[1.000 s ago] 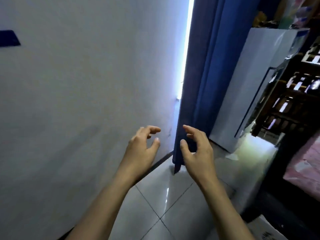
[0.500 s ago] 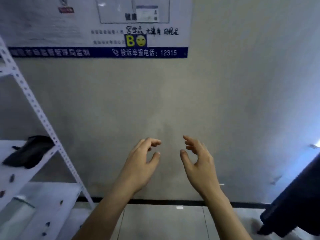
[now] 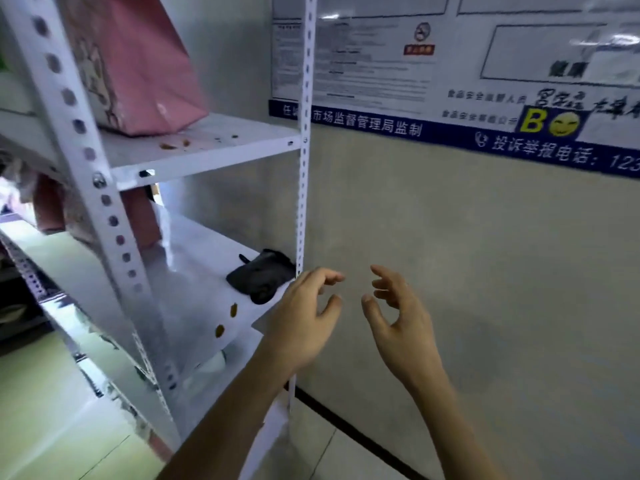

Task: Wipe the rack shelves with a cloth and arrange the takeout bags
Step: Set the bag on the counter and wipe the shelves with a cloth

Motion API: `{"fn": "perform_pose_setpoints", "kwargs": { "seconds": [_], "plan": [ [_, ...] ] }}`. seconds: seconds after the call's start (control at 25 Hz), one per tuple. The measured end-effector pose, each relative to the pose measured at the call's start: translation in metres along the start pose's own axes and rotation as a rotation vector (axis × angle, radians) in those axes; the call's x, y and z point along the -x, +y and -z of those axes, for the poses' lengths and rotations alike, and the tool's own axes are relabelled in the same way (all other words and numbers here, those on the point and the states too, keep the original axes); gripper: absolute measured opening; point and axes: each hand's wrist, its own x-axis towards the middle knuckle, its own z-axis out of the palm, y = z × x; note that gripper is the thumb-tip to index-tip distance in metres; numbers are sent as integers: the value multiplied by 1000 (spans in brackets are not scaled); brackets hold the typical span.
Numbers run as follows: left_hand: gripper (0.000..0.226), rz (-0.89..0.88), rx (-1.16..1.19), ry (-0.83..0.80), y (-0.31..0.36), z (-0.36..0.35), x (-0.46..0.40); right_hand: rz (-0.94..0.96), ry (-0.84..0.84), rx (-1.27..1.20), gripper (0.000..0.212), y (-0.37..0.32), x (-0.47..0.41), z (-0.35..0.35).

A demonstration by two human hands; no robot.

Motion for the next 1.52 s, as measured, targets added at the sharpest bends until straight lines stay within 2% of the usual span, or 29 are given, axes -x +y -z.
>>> {"fn": "perform_pose_setpoints", "kwargs": {
  "seconds": [0.32,0.44,0.68,0.84,0.92,1.04,1.16,1.36,1.52],
  "plan": [
    [20,114,-59,112,-91,54,-7,57,-186,-98,42,-8,-47,-117],
    [25,145,-123,150,-115,59,-14,74,-267,-167,43,-3,-68,-146],
    [24,344,-241,261,-157,52,-40,125,-434,-207,45,20,-129,-203],
    [33,572,-408,348,-177,50,-44,176,-591,-22,54,53,-174,-237],
    [35,679,-474,401,-183,47,-40,216,-698,187,62,68,-190,-255],
    [37,789,-611,441,-187,38,-31,287,-875,517,86,86,-191,-276],
    [39,883,-673,472,-188,30,-24,359,-869,544,96,99,-188,-287],
    [37,930,-683,590,-186,21,-18,411,-696,411,84,103,-200,-297],
    [36,918,-691,621,-176,17,-22,367,-833,497,85,114,-203,-302]
  ]
}}
